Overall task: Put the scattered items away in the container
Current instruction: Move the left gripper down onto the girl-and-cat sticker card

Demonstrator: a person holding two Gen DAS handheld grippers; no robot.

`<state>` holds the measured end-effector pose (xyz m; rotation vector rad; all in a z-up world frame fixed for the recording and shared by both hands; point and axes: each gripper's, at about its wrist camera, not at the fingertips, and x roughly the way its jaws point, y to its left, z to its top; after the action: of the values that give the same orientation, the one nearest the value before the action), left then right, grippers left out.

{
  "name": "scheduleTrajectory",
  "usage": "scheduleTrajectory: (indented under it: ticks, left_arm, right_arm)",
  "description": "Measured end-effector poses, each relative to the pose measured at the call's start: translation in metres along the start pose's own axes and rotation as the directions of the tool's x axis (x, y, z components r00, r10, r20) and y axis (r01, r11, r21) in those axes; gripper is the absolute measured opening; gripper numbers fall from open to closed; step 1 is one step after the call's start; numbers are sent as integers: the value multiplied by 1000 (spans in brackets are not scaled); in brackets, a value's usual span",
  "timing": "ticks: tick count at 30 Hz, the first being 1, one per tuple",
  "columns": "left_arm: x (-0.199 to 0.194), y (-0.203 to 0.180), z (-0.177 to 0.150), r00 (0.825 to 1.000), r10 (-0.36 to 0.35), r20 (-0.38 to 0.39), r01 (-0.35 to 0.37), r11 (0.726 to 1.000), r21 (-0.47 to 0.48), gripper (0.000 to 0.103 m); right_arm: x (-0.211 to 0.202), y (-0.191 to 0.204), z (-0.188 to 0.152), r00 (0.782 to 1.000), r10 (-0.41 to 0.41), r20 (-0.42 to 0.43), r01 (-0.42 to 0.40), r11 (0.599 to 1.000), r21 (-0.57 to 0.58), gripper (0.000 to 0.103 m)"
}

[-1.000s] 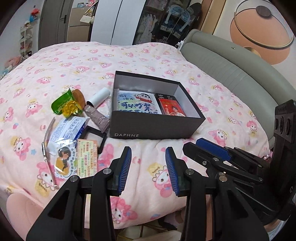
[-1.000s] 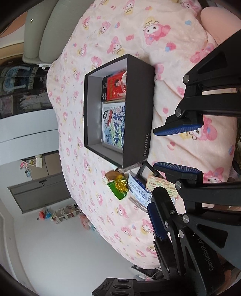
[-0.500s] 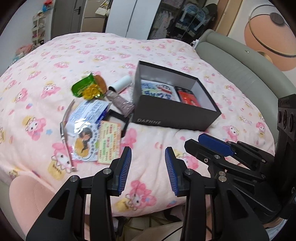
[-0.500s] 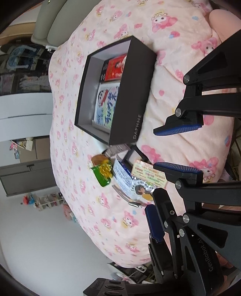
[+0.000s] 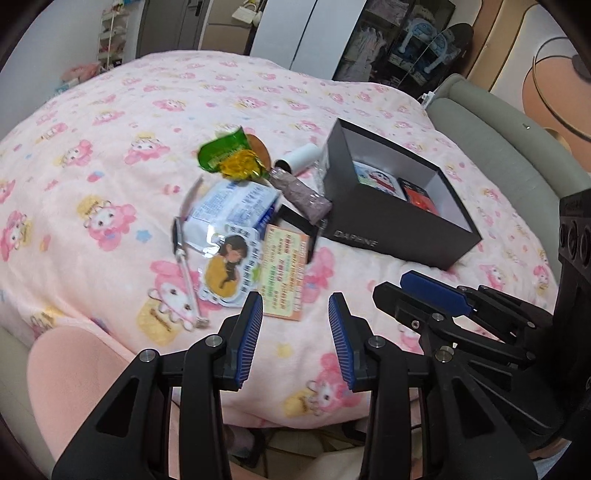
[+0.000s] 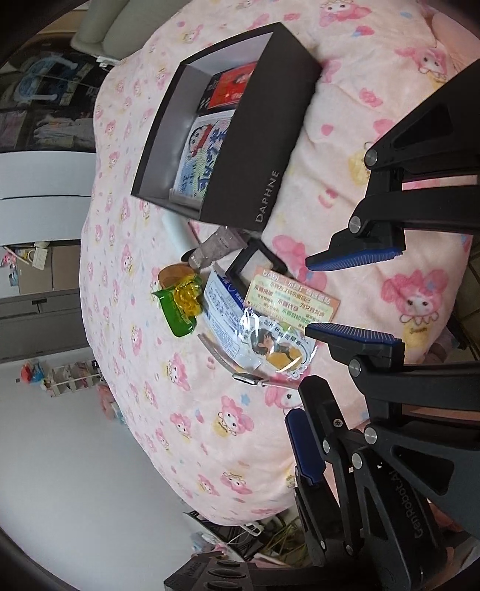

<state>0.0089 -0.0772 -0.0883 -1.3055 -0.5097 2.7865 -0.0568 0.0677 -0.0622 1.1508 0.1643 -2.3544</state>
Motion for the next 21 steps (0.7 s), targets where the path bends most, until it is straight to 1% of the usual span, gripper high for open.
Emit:
scheduleTrajectory:
  ticks: [3,5,7,9,11,13,16,21]
  left_arm:
    - [13,14,5,1000,-19,-16,18,999,-30,37]
    - [25,24,13,999,-31,-24,30,999,-44,37]
    - [32,31,23,999,-26,-18,25,999,-47,37]
    - [39,38,32,1000,-24,-13,24,998,-59,37]
    - [48,48,38,999,-36,-15,34,993,-111,37]
    - [56,54,41,998,-52,-18,49,989,-140,38]
    - [70,57,41,1000,-12,-21,9,992,-129,38]
    - [94,72,34,998,4,-55,-13,986,-164,39]
  right_arm:
    - [14,1,4,1000,9,-29,-9,1000,6,26]
    - [25,5,12,999,-13,-37,13,1000,-22,26]
    - [34,9,23,999,-26,-29,25,998,-56,26]
    - [43,7,35,1000,-6,-24,5,999,-54,26]
    - [52,3,43,1000,8,-30,-9,999,-31,26]
    - [64,1,45,999,3,-44,-4,1000,-10,26]
    - [83,-4,40,996,-4,-86,5,1000,12,26]
    - [108,-8,28,988,-21,-150,24,1000,17,26]
